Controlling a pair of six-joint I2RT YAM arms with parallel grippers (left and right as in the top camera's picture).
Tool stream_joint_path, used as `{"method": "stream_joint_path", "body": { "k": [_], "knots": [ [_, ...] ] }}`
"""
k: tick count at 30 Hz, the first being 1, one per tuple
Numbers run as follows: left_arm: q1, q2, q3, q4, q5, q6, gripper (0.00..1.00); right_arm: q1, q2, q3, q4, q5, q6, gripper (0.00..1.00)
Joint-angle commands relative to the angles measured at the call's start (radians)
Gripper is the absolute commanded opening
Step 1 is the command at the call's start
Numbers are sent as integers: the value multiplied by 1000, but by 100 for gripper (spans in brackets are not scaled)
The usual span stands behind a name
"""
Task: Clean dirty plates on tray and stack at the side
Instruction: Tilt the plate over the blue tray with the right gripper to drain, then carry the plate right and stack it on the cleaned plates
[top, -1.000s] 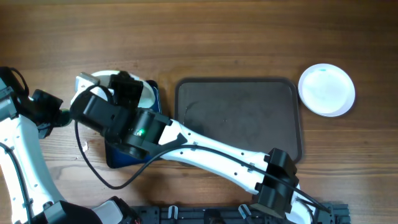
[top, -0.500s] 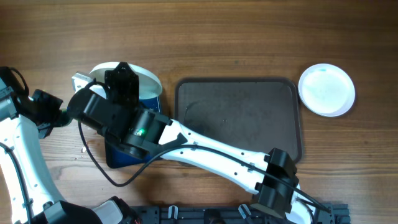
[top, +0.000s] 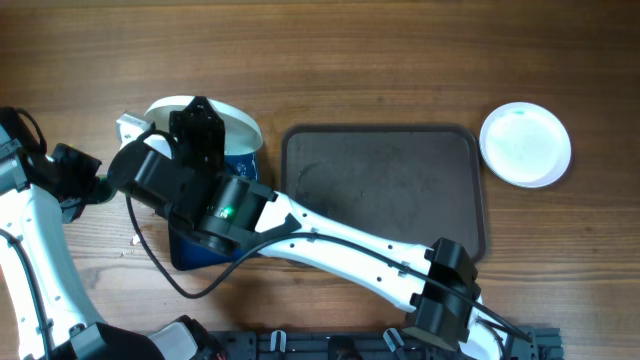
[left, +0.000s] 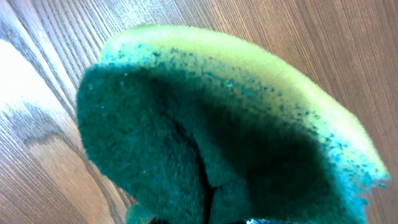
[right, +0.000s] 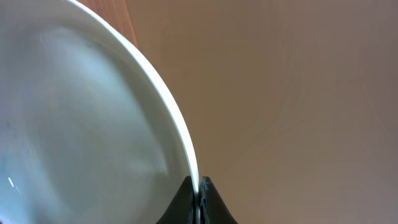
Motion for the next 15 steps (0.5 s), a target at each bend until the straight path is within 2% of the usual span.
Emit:
{"method": "stream_joint_path", "body": {
  "k": [1, 3, 5, 9, 12, 15],
  "knots": [
    [7, -10, 12, -1, 5, 12, 4, -22, 4, 24, -122, -140, 293, 4],
    [7, -10, 12, -2, 10, 12, 4, -52, 4, 24, -238, -319, 528, 4],
    [7, -10, 12, -4, 10, 12, 4, -96, 4, 24, -309, -465, 684, 4],
    [7, -10, 12, -4, 27, 12, 4, -196, -22, 26, -367, -597, 846, 4],
    [1, -10, 12, -3, 35, 12, 4, -279, -66, 27, -382, -694, 916, 4],
    [-28, -4, 12, 1, 35, 12, 4, -409, -135, 27, -418, -822, 1010, 4]
  ]
}}
